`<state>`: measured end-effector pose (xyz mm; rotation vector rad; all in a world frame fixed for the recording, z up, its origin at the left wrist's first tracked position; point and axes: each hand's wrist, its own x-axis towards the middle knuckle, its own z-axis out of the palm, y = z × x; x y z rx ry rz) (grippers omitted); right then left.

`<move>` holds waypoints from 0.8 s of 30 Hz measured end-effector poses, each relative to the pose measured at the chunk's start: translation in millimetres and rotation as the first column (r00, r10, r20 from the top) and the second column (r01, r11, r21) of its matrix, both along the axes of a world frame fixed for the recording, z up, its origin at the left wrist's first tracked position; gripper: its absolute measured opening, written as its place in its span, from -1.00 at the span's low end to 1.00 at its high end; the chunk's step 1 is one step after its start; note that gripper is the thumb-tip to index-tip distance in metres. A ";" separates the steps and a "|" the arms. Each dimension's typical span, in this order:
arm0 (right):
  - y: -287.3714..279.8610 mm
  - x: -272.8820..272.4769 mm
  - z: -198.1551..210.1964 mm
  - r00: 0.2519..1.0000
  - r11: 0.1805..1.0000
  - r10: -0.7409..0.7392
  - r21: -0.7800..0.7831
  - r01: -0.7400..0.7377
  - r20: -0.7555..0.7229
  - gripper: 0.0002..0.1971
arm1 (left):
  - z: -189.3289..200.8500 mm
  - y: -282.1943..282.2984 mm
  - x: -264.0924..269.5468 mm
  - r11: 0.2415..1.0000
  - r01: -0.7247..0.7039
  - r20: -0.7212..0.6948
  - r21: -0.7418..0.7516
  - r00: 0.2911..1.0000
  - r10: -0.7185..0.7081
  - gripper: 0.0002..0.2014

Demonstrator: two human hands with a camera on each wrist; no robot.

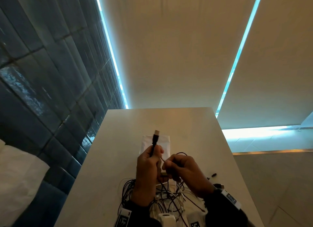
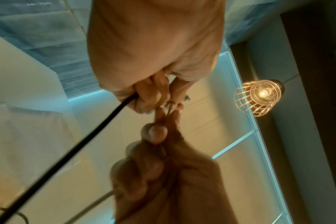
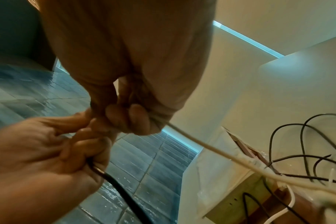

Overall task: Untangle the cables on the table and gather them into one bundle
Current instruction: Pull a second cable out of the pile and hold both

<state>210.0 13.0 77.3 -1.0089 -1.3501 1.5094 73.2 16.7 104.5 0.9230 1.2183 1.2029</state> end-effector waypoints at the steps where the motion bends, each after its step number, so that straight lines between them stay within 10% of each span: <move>1: -0.2 0.8 -1.0 1.000 1.000 -0.010 0.010 0.010 0.024 -0.80 | 0.3 1.6 -1.1 0.999 -0.031 0.013 0.025 0.999 0.031 -0.76; 11: 6.4 -14.9 10.2 0.980 0.989 -0.141 0.023 0.146 -0.139 -0.65 | 2.9 -0.9 3.3 0.986 0.131 -0.111 0.105 0.987 -0.119 -0.67; 19: 5.2 -24.0 14.3 0.998 0.997 0.018 0.081 -0.013 -0.054 -0.75 | 5.7 4.4 -2.5 0.983 -0.126 -0.100 0.131 0.985 0.140 -0.64; 24: 9.3 -26.2 -13.7 0.994 0.993 -0.021 0.119 0.008 0.110 -0.73 | 16.4 7.2 -9.3 0.979 -0.170 0.270 0.110 0.953 0.135 -0.68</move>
